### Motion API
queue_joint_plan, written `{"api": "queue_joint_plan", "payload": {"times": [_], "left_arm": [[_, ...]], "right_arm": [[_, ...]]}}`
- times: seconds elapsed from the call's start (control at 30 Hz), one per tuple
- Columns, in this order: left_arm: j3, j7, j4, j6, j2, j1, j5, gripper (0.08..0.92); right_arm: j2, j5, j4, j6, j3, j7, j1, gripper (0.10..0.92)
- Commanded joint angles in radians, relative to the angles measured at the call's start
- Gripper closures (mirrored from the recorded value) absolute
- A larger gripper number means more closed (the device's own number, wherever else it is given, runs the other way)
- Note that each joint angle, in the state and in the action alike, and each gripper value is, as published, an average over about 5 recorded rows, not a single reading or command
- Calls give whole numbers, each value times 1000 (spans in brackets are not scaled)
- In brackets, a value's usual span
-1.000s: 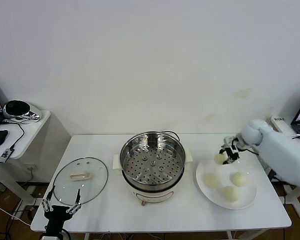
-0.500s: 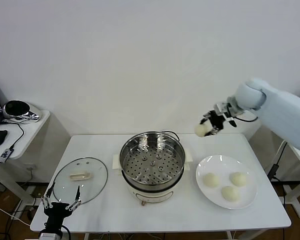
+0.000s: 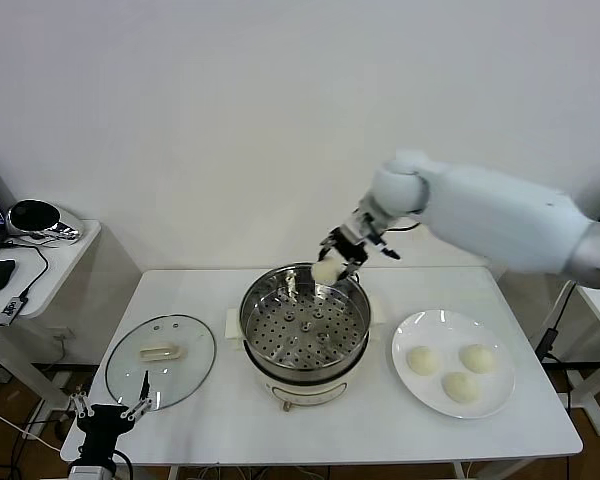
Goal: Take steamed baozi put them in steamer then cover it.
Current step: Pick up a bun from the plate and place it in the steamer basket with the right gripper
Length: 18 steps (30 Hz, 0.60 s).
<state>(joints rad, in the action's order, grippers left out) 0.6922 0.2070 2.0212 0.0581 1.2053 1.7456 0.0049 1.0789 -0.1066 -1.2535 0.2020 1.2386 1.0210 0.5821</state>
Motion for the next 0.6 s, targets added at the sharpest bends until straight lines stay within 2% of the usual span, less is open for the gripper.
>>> {"api": "queue_joint_plan", "payload": {"times": [0.03,0.3,0.6], "left_arm": [[8,0,1,0,1,0,-1,177],[10,1,-2,0,8,-1,-1,177],[7,1,-10,-1,8,-11,-1,177]], "right_arm": [[189,129,74,197,71,-30,9,482],[207,281,152,318,63,-89,-68,482],[200,360,201,364,49,-111,-113,482]]}}
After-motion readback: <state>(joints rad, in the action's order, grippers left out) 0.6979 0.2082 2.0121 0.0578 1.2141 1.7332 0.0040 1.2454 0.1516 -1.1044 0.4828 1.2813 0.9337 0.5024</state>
